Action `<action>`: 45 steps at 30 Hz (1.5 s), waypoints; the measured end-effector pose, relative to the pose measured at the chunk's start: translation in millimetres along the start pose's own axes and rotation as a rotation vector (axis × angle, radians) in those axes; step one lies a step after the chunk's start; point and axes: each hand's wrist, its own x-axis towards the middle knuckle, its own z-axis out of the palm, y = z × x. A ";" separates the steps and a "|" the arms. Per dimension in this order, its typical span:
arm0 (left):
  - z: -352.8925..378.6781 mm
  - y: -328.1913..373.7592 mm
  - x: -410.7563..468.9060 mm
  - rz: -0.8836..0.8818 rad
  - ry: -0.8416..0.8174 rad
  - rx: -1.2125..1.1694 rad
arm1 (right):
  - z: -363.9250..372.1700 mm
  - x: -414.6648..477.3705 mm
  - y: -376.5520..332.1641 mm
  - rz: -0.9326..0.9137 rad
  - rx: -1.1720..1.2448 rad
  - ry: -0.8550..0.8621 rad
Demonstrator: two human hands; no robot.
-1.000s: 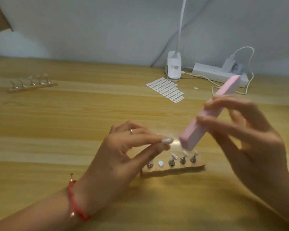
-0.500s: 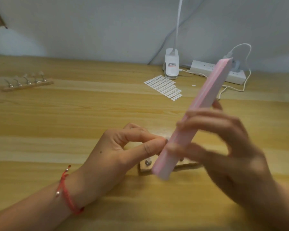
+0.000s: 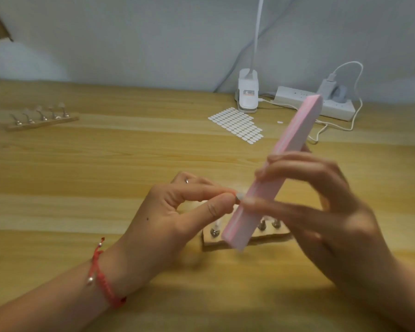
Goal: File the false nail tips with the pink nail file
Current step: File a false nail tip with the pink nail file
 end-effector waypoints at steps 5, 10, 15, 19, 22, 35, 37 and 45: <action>1.1 -1.9 -0.5 -0.005 -0.020 -0.036 | 5.8 -4.6 -7.0 -0.112 0.041 -0.078; 0.6 -3.2 -0.1 0.004 -0.021 -0.022 | 3.4 -4.0 -6.6 -0.021 0.081 -0.043; 0.3 -3.6 -0.9 0.003 -0.020 -0.014 | 0.2 -1.8 1.4 0.047 0.031 0.015; 1.5 -2.8 -0.7 0.003 -0.028 -0.037 | 8.7 -8.7 -11.1 -0.071 0.091 -0.068; -0.2 -3.7 0.1 -0.015 -0.030 -0.031 | 1.9 -1.2 -1.1 0.035 0.044 0.003; 2.5 -7.1 -0.4 -0.009 -0.008 -0.008 | 10.8 -10.0 -11.7 -0.015 0.108 -0.057; 1.2 -7.8 0.0 -0.022 -0.006 0.010 | 4.8 -4.9 -1.5 0.085 0.072 -0.001; 0.5 -5.1 -0.4 -0.016 0.003 0.004 | 5.4 -5.2 -2.8 0.090 0.079 0.029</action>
